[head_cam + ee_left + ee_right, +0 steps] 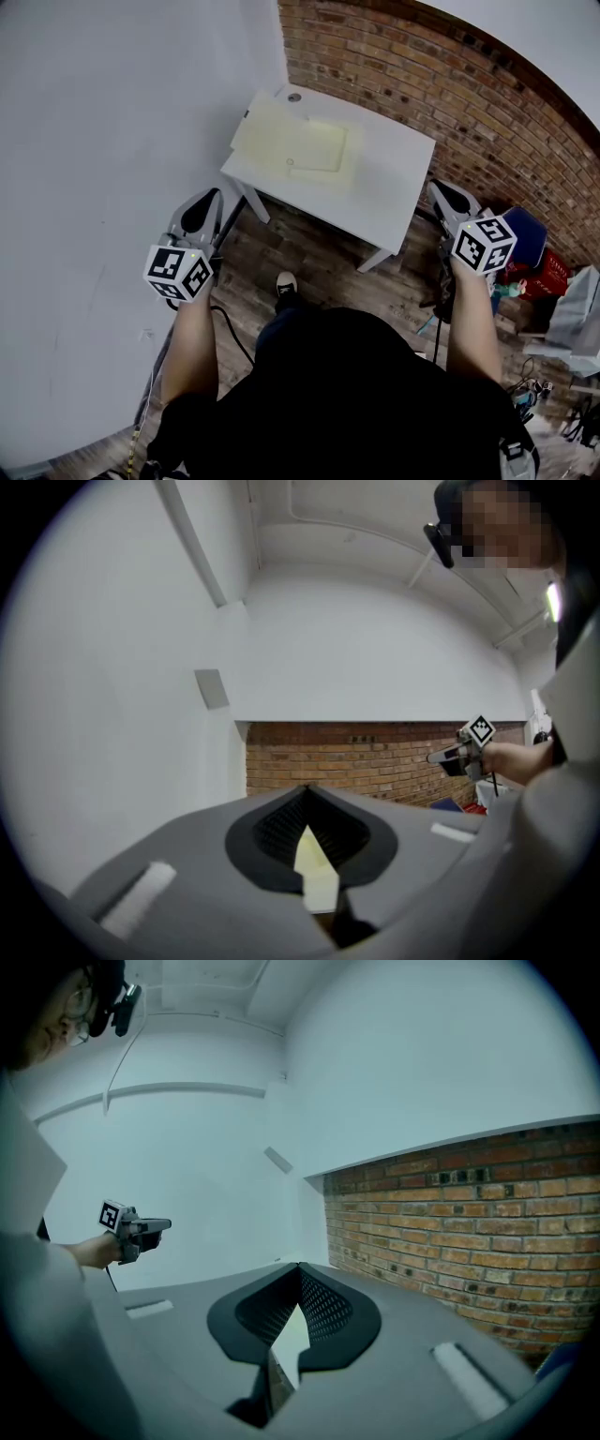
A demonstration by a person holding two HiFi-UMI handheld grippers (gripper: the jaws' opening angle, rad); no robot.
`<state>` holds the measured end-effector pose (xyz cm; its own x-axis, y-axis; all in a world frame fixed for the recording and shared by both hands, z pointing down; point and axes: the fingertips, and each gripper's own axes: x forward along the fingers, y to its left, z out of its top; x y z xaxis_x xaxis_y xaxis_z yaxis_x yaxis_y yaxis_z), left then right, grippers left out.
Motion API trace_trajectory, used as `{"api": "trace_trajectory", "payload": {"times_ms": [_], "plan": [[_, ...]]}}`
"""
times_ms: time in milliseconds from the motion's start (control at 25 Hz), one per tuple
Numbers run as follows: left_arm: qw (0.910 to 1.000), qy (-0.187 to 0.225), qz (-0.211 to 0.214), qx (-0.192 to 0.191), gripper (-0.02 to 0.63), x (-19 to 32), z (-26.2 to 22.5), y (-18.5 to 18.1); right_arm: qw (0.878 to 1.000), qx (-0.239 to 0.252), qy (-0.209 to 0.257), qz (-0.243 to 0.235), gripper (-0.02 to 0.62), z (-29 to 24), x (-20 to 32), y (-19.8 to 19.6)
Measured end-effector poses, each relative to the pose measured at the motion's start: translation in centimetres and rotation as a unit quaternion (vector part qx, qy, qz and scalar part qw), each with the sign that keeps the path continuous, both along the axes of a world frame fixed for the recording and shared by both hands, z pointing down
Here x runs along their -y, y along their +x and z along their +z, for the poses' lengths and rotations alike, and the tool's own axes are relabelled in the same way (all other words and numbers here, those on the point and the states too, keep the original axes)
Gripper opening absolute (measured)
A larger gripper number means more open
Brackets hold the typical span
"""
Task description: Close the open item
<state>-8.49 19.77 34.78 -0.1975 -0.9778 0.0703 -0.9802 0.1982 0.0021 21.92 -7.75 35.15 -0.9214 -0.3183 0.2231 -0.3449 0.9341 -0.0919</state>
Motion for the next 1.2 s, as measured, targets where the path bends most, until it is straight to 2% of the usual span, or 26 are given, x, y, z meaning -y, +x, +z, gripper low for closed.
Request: {"api": "trace_trajectory", "payload": {"times_ms": [1200], "plan": [[0.9991,-0.035,0.015,-0.019,0.003,3.8,2.7,-8.0,0.999,-0.032,-0.018,0.02,0.0,3.1,2.8,-6.8]]}}
